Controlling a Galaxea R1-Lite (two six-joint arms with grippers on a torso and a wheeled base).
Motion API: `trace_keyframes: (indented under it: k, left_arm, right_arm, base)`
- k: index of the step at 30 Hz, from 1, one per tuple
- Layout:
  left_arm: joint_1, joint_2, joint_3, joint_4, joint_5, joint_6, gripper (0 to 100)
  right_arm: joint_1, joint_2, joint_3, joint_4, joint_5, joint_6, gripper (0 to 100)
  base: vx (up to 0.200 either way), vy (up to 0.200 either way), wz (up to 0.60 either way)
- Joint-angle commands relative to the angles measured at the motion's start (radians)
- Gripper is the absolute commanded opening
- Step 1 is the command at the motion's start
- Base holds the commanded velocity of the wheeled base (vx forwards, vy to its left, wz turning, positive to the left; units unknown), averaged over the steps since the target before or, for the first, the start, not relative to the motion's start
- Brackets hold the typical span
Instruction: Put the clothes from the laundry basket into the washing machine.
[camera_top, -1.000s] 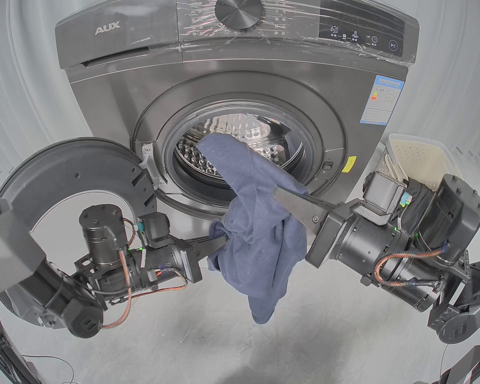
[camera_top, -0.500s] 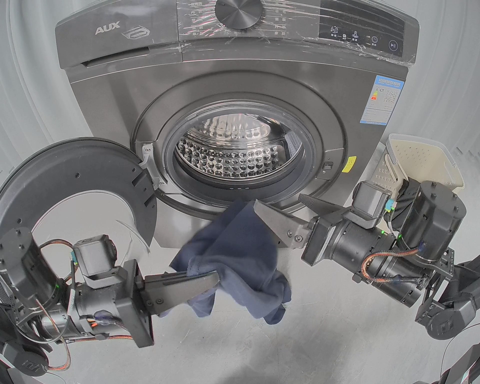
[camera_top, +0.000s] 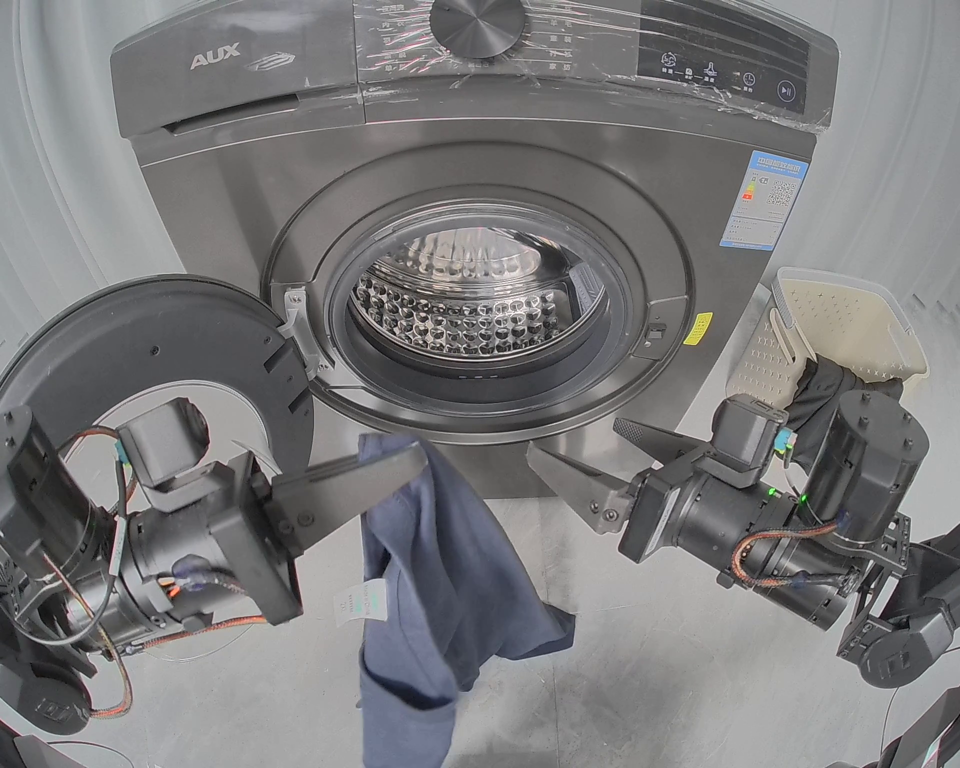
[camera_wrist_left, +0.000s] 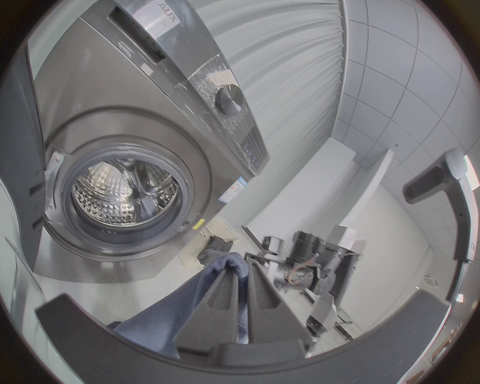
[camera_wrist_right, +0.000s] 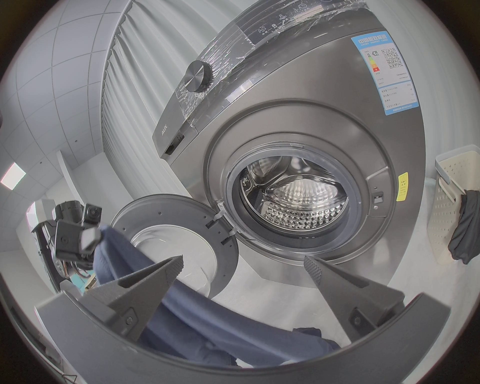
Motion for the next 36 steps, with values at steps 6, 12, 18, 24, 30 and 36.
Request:
trace_keyframes:
  k: [6,12,18,24,30,36]
  left_arm:
    - [0.006,0.121,-0.119,0.005,0.163,0.030,0]
    - [0.006,0.175,-0.165,0.005,0.200,0.076,0]
    - [0.006,0.218,-0.197,-0.003,0.228,0.097,0]
    - [0.027,0.227,-0.222,0.002,0.226,0.099,0]
    - [0.060,0.264,-0.286,0.008,0.226,0.097,0]
    - [0.060,0.262,-0.302,0.005,0.223,0.097,0]
  right_arm:
    - [-0.011,-0.016,0.051,0.000,0.001,-0.012,100]
    - [-0.014,-0.017,0.065,0.000,0.001,-0.012,100]
    - [-0.016,-0.017,0.074,-0.002,0.001,-0.012,100]
    - [-0.017,-0.016,0.075,0.000,0.001,-0.012,100]
    - [-0.011,0.003,0.104,0.002,0.006,-0.012,100]
    - [-0.013,0.092,0.117,-0.002,0.047,-0.007,100]
  base:
    - [0.000,0.000,0.00]
    - [0.000,0.000,0.00]
    - [0.000,0.000,0.00]
    - [0.000,0.000,0.00]
    - [0.000,0.000,0.00]
    - [0.000,0.000,0.00]
